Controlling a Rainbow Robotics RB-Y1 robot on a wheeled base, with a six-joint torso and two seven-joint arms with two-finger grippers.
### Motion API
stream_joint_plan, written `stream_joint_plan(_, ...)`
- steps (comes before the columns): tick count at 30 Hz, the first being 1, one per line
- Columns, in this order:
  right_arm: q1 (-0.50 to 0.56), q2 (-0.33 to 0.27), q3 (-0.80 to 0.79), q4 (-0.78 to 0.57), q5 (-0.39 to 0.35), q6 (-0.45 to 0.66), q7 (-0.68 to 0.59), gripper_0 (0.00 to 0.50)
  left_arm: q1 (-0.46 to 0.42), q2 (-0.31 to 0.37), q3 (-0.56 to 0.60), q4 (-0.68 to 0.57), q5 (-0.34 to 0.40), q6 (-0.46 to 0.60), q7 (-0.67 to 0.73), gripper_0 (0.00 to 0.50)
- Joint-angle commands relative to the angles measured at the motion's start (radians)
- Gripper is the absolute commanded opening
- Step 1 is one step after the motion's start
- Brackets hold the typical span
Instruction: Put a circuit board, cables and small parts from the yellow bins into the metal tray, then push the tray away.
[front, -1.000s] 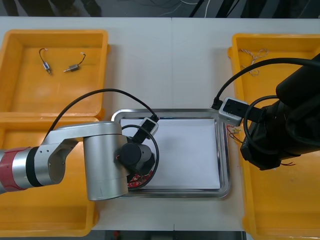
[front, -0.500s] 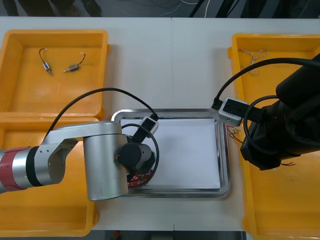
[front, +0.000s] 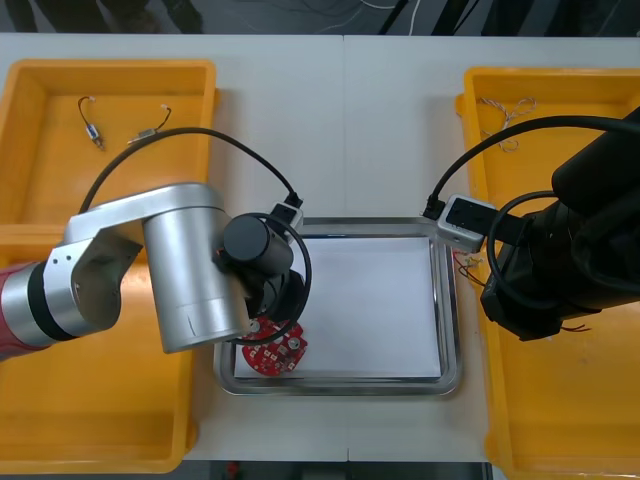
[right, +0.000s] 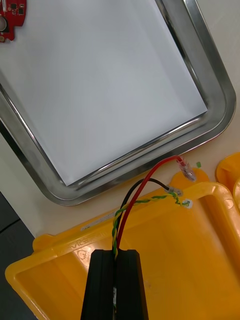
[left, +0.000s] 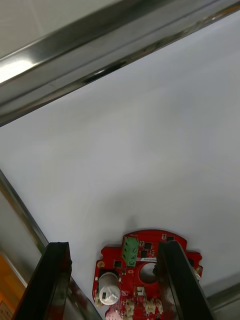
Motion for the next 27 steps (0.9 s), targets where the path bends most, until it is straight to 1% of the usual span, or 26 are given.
stream_joint_plan(1, -0.042, -0.009, 0.034, -0.027, -0.014, 0.001, -0.035, 0.0, -0.035, -0.004, 0.127, -0.065, 0.075, 0.072, 0.036, 0.5)
stream_joint_plan(3, -0.054, 0.014, 0.044, -0.027, -0.012, 0.001, -0.035, 0.0, -0.035, -0.002, 0.188, -0.071, 0.118, 0.108, 0.028, 0.5)
stream_joint_plan(7, -0.087, 0.045, 0.09, -0.026, -0.001, 0.003, -0.035, 0.0, -0.034, 0.004, 0.272, -0.069, 0.172, 0.16, 0.013, 0.5)
stream_joint_plan(9, -0.113, 0.069, 0.138, -0.027, 0.022, 0.004, -0.041, 0.0, -0.034, 0.016, 0.337, -0.069, 0.206, 0.194, 0.001, 0.5)
stream_joint_plan(11, -0.127, 0.088, 0.164, -0.027, 0.046, 0.004, -0.037, 0.0, -0.035, 0.027, 0.377, -0.069, 0.229, 0.222, -0.009, 0.5)
stream_joint_plan(16, -0.16, 0.148, 0.255, -0.026, 0.123, 0.004, -0.026, 0.0, -0.035, 0.059, 0.512, -0.028, 0.316, 0.303, -0.096, 0.5)
stream_joint_plan(18, -0.177, 0.163, 0.293, -0.024, 0.143, 0.004, -0.023, 0.0, -0.034, 0.071, 0.553, -0.008, 0.339, 0.32, -0.131, 0.5)
stream_joint_plan(23, -0.212, 0.2, 0.374, 0.02, 0.157, 0.004, -0.011, 0.0, -0.035, 0.101, 0.636, 0.06, 0.374, 0.345, -0.21, 0.5)
stream_joint_plan(25, -0.223, 0.217, 0.402, 0.045, 0.16, 0.004, -0.005, 0.0, -0.035, 0.111, 0.661, 0.086, 0.371, 0.351, -0.237, 0.5)
stream_joint_plan(27, -0.231, 0.241, 0.436, 0.071, 0.178, 0.004, 0.008, 0.0, -0.035, 0.125, 0.693, 0.124, 0.362, 0.358, -0.277, 0.5)
